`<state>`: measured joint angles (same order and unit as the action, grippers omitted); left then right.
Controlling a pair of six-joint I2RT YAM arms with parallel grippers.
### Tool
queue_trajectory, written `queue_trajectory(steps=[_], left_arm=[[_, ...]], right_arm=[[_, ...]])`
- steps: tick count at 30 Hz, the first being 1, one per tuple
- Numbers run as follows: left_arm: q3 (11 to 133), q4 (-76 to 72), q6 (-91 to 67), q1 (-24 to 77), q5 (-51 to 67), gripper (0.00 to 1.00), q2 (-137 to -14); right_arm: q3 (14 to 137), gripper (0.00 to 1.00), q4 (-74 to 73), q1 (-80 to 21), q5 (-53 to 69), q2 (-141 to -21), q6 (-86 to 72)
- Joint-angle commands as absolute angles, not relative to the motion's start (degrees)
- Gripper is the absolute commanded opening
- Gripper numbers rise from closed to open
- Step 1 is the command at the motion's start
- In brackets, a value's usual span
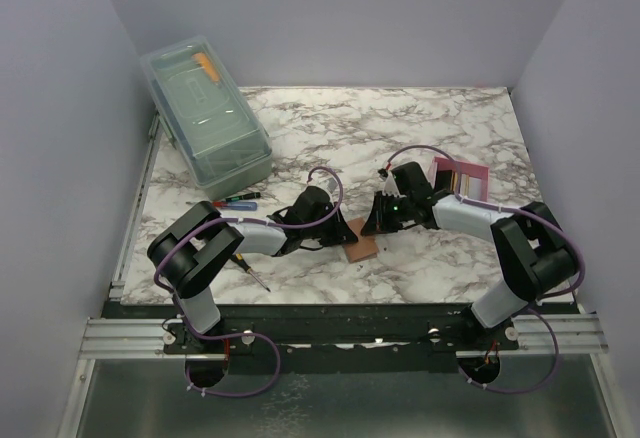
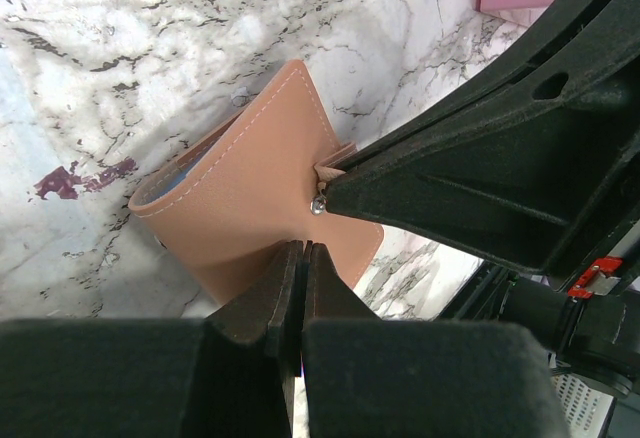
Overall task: Put the credit cards into the card holder
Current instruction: Close the card holder at the center of the board.
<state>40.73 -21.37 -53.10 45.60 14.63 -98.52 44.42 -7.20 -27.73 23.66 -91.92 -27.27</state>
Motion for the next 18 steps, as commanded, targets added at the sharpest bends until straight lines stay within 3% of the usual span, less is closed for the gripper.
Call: queue_trajectory(steps=[1, 18], left_arm=[[39.2, -18.1, -51.5, 46.1, 15.1, 0.00, -100.0], [39.0, -18.1, -51.5, 46.0, 15.0, 0.00, -99.7]], right_arm=[[43.1, 0.00, -15.0, -28.2, 17.8, -92.5, -24.7], [42.5, 0.00, -15.1, -28.5, 18.5, -92.0, -24.7]])
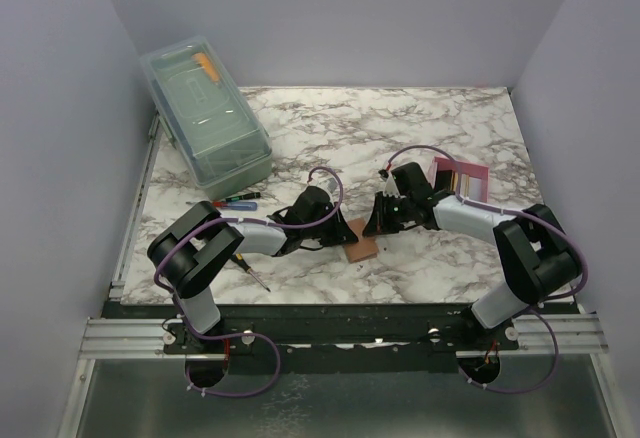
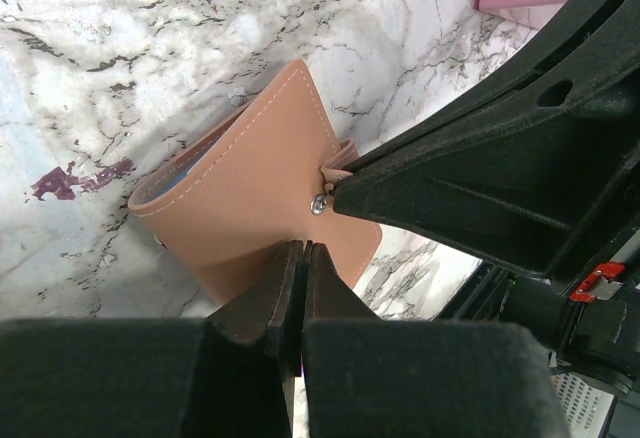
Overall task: Put the credit cards into the card holder
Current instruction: Close the card holder at the center of the board.
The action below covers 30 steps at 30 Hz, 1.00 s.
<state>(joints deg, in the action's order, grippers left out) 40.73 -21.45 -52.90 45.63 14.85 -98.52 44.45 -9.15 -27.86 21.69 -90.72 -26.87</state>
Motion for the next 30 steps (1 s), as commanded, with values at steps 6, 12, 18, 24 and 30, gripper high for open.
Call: queue_trajectory(steps=[6, 12, 18, 24, 30], left_arm=[[38.9, -18.1, -51.6, 46.0, 15.0, 0.00, -99.6], [38.8, -18.2, -51.6, 46.0, 14.9, 0.00, -99.3], [38.8, -18.2, -51.5, 46.0, 15.1, 0.00, -99.3], [38.8, -18.1, -51.6, 46.1, 14.9, 0.00, -99.1], [38.5, -18.1, -51.6, 46.0, 14.7, 0.00, -98.9]], right_arm=[[44.1, 0.00, -14.6, -30.5, 19.2, -94.3, -24.9], [44.3, 0.00, -16.9, -32.2, 17.6, -94.8, -25.0], [45.3, 0.00, -20.3, -34.1, 14.4, -95.9, -25.0], [47.0, 0.02, -21.0, -34.8, 15.7, -98.0, -26.5], [45.5, 0.09, -19.3, -34.8, 19.8, -97.0, -28.2]])
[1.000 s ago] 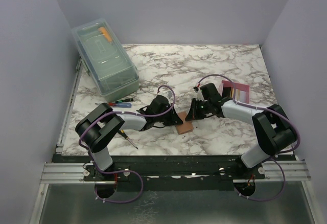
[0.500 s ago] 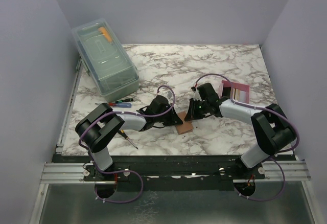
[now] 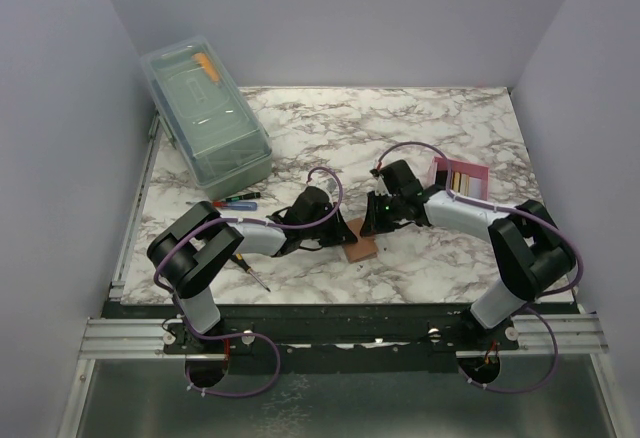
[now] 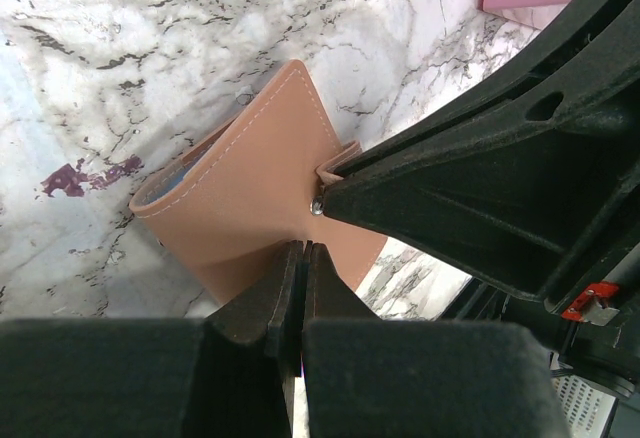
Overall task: Put the credit cards into the card holder
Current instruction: Close the card holder at the center of the board.
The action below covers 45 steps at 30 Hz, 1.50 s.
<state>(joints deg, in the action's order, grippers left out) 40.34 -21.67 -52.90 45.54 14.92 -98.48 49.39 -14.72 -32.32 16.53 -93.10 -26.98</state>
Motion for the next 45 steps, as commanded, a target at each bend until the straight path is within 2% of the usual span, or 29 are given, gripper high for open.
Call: queue_trajectory(steps=[1, 9, 17, 23, 27, 31, 32, 35, 36, 45], left_arm=[[38.6, -18.2, -51.5, 46.1, 14.8, 0.00, -99.0], [37.9, -18.2, -51.6, 46.1, 14.7, 0.00, -98.3], [37.6, -18.2, -51.5, 46.1, 14.5, 0.00, -97.8], [37.7, -18.2, -51.3, 46.0, 14.6, 0.00, -97.9], [37.8, -18.2, -51.1, 46.1, 14.7, 0.00, -97.8], [37.8, -18.1, -51.0, 46.0, 15.0, 0.00, -97.3], [37.9, -17.9, -50.9, 46.1, 15.0, 0.00, -97.0], [38.4, -17.0, -50.6, 46.0, 15.1, 0.00, -96.3], [38.4, -16.7, -50.5, 46.0, 15.1, 0.00, -95.8], [39.5, -14.0, -49.7, 44.1, 15.9, 0.00, -92.3]], right_arm=[[45.2, 0.11, -18.6, -34.8, 20.6, -97.0, -28.4], [42.7, 0.26, -13.6, -34.6, 24.2, -95.7, -31.4], [39.6, 0.29, -7.1, -31.9, 28.2, -95.2, -35.3], [37.7, 0.20, -4.8, -31.0, 31.0, -96.1, -36.2], [36.7, 0.21, -5.9, -30.4, 30.9, -95.1, -35.9], [38.0, 0.24, -10.6, -30.4, 24.5, -93.2, -33.2], [38.7, 0.22, -12.1, -30.4, 22.6, -93.2, -32.4], [40.9, 0.04, -14.8, -30.4, 21.5, -93.7, -29.7], [41.3, 0.01, -15.4, -30.4, 21.5, -93.8, -29.2], [44.1, 0.00, -19.6, -30.5, 19.3, -94.4, -25.7]])
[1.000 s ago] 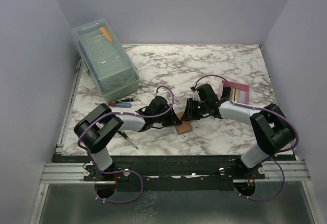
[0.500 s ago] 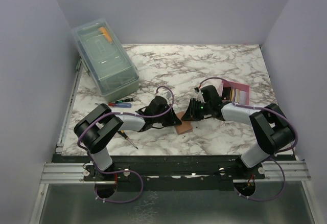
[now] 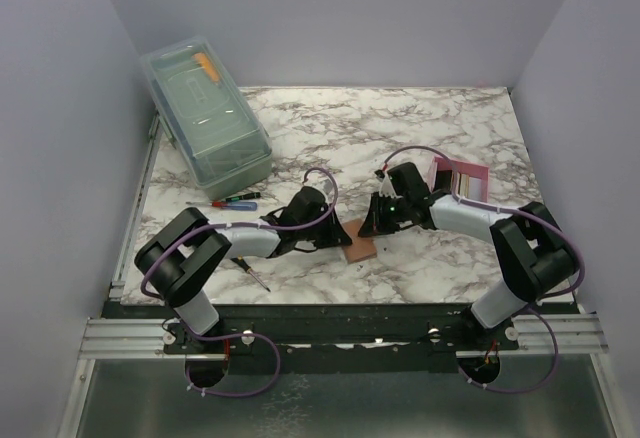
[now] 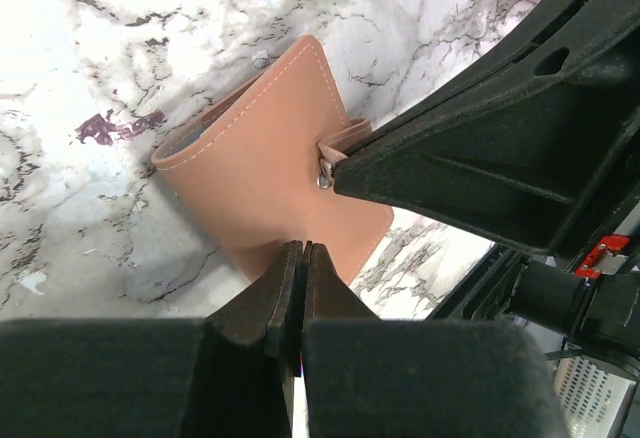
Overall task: Put the credit cards into the card holder
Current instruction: Close the card holder at the center of the board.
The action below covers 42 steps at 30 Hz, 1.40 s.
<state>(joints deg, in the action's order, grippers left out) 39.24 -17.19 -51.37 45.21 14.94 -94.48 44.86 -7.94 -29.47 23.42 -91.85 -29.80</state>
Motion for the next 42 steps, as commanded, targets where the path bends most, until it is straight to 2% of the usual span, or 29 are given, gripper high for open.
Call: queue_trajectory(steps=[1, 11, 20, 42], left_arm=[[39.7, -14.0, -49.7, 43.7, 15.9, 0.00, -92.3], [41.1, -15.4, -49.1, 43.2, 17.0, 0.00, -98.2], [39.9, -16.8, -49.8, 43.3, 16.9, 0.00, -98.0], [39.7, -18.5, -50.3, 43.4, 17.1, 0.00, -99.3]], right_arm=[[44.3, 0.00, -20.0, -30.5, 19.0, -94.2, -25.4], [46.0, 0.00, -22.2, -30.4, 20.9, -93.1, -24.5], [47.2, 0.00, -22.5, -30.4, 22.2, -96.1, -23.4], [50.8, 0.00, -29.8, -35.8, 10.0, -99.9, -29.5]])
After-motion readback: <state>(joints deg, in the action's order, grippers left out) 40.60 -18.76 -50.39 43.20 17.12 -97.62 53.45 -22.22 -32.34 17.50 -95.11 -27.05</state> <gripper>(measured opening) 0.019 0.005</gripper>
